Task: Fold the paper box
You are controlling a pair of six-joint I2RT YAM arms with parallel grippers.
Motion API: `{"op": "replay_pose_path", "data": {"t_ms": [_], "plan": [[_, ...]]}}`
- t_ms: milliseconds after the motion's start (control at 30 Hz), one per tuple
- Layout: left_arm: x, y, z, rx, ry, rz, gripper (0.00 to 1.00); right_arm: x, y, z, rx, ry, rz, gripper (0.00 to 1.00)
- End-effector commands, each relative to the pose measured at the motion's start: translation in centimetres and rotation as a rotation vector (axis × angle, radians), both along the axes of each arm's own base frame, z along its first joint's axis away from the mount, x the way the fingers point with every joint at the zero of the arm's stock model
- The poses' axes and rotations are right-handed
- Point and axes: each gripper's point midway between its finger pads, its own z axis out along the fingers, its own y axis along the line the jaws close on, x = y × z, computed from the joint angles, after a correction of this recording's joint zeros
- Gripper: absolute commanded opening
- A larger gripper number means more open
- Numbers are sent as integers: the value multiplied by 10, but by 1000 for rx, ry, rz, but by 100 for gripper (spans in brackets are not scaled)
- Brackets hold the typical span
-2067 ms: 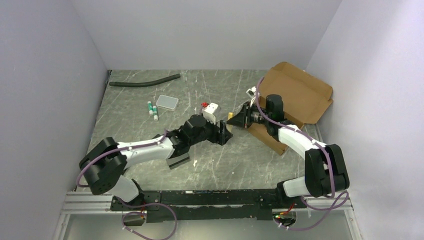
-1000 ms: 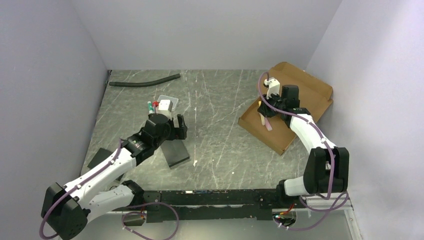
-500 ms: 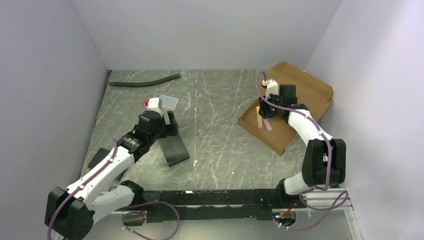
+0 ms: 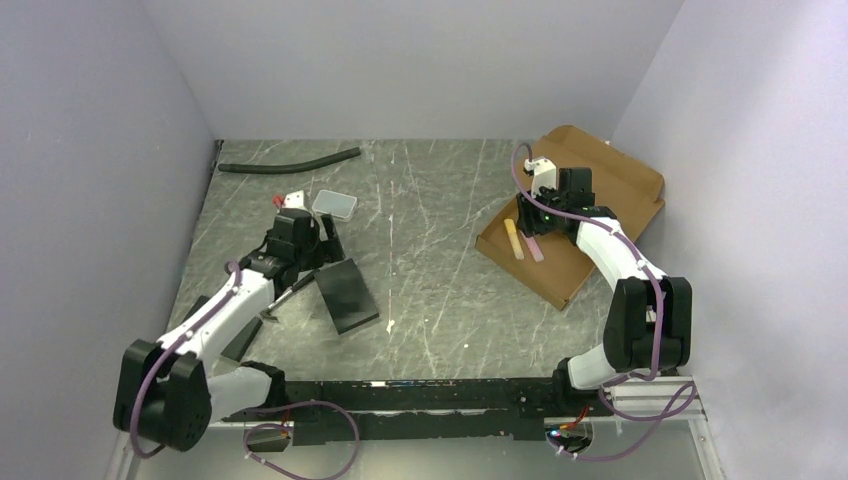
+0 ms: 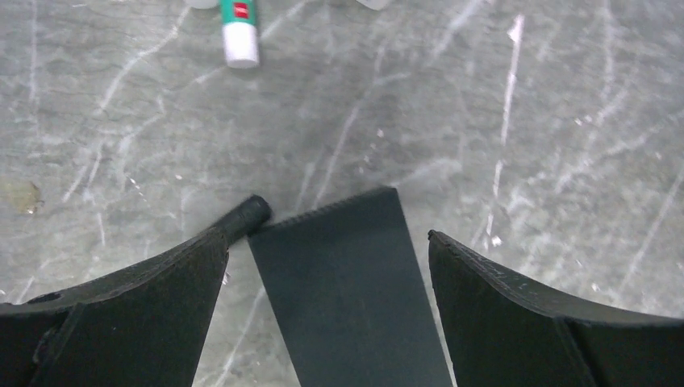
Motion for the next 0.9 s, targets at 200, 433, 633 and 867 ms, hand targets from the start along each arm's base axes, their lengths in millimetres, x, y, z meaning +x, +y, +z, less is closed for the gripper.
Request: {"op": "replay_pose_path", "data": {"t_ms": [200, 433, 633, 867], "plan": [[65, 33, -16, 44, 113, 93, 85, 10, 1, 19, 2, -49, 15, 49], [102, 43, -43, 160, 240, 65, 73, 9, 3, 21, 11, -51, 23, 49], [123, 50, -56, 219, 299, 57, 61, 9, 4, 23, 15, -56, 26, 49], [136, 64, -54, 167, 289, 86, 60, 9, 5, 24, 19, -56, 31, 48]]}}
